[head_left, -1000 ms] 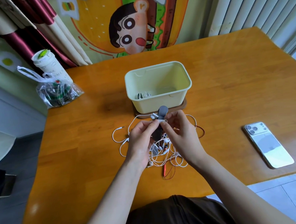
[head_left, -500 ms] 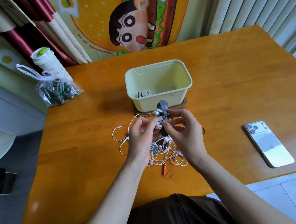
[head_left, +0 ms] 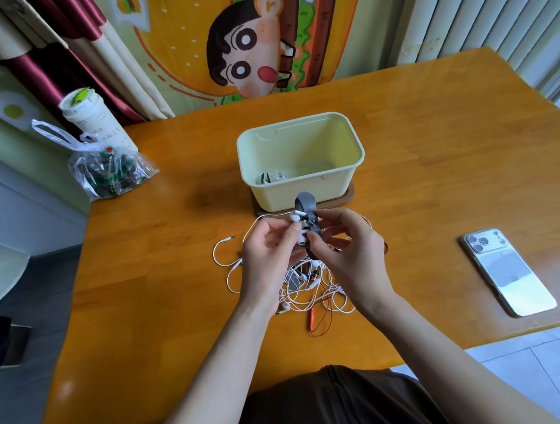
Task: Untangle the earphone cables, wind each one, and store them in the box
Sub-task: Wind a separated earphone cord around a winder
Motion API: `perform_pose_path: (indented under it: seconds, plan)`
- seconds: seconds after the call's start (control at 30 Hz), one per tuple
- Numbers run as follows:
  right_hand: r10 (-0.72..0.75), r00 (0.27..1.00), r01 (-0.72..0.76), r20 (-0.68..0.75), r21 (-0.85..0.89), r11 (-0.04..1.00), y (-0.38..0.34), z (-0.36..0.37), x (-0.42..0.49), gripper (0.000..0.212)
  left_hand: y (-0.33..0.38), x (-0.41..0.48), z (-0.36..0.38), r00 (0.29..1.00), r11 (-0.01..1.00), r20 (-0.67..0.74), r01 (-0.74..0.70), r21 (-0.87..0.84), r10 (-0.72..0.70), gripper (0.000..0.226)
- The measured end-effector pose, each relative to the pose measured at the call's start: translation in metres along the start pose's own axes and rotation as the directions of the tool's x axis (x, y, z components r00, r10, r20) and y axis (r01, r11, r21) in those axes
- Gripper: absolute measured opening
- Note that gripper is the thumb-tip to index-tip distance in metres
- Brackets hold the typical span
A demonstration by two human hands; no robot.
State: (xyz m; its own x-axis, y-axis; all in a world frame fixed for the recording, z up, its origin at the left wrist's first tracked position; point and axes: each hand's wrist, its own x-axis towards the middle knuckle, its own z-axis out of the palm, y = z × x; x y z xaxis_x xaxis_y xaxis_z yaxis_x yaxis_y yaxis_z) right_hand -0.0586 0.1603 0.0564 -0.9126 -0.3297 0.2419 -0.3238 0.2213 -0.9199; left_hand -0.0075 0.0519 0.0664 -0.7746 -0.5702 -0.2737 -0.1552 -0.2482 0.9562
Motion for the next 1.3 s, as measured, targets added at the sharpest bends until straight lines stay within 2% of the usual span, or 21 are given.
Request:
perform_pose_path:
  seconds: [0.2,0.43,0.73,0.9,1.13,1.3]
  plan:
    - [-0.015,1.0,0.015,-0.02,-0.024,1.0,0.002,0.0,0.001,0.029,-0.001,-0.002,-0.001,1.0,1.0,-0.005,0.024,0.006,-0.024,0.011]
    - [-0.058,0.998,0.06,0.027,-0.071,0.996,0.007,-0.003,0.002,0.033,0.001,0.0,-0.007,0.998,0.997,0.02,0.065,0.04,-0.066,0.01]
    - [0.028,0.999,-0.029,0.028,0.023,0.999,0.005,-0.003,-0.002,0.032,0.0,-0.001,-0.009,0.999,0.999,0.032,0.036,0.016,-0.037,0.008]
    - [0.011,1.0,-0.011,0.024,0.009,1.0,0.005,-0.002,-0.002,0.032,0.0,-0.001,-0.009,0.999,1.0,0.042,0.01,0.023,-0.011,0.007]
    - [-0.085,0.993,0.094,0.084,-0.101,0.99,0.004,0.0,-0.001,0.035,-0.004,0.0,-0.006,0.997,0.985,0.047,-0.067,0.159,0.06,0.01]
    - [0.011,0.983,-0.011,0.184,0.0,1.0,0.004,-0.004,0.0,0.025,-0.003,0.005,-0.014,0.99,0.932,0.051,-0.143,0.332,0.134,0.012]
